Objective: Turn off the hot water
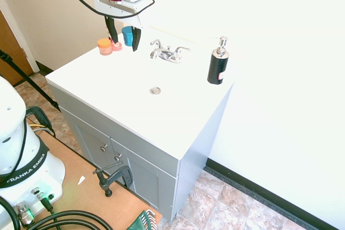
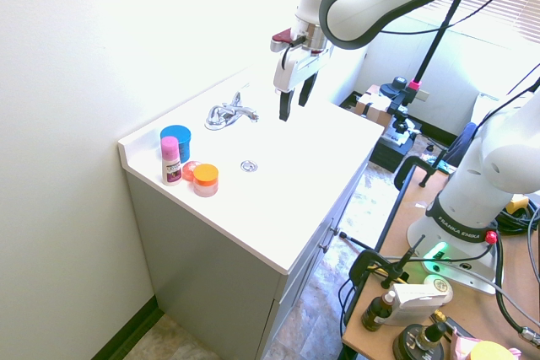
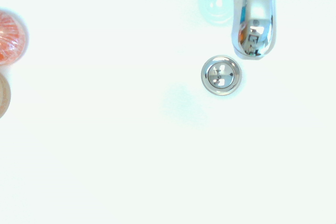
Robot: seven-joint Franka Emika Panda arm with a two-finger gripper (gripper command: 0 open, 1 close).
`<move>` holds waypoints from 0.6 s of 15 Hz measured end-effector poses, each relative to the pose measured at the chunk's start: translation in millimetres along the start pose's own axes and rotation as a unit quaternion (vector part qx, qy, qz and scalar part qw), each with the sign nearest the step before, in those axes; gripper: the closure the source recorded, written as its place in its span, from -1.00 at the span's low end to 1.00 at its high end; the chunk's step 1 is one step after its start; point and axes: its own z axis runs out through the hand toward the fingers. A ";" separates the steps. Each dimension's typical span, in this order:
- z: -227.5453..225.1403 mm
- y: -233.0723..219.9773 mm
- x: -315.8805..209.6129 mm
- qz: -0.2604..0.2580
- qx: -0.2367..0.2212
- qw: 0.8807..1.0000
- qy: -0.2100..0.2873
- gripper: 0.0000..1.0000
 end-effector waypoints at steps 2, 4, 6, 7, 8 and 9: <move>0.8 -1.6 0.6 0.001 0.000 1.000 0.002 -1.00; -0.2 -12.9 4.2 0.000 0.008 1.000 0.025 -1.00; -1.3 -36.5 15.9 0.003 0.011 0.997 0.073 -1.00; 1.3 -49.7 25.1 0.004 0.008 0.995 0.096 -1.00; 5.9 -62.2 36.7 0.006 0.002 0.993 0.121 -1.00; 12.8 -73.5 48.7 0.008 -0.006 0.990 0.144 -1.00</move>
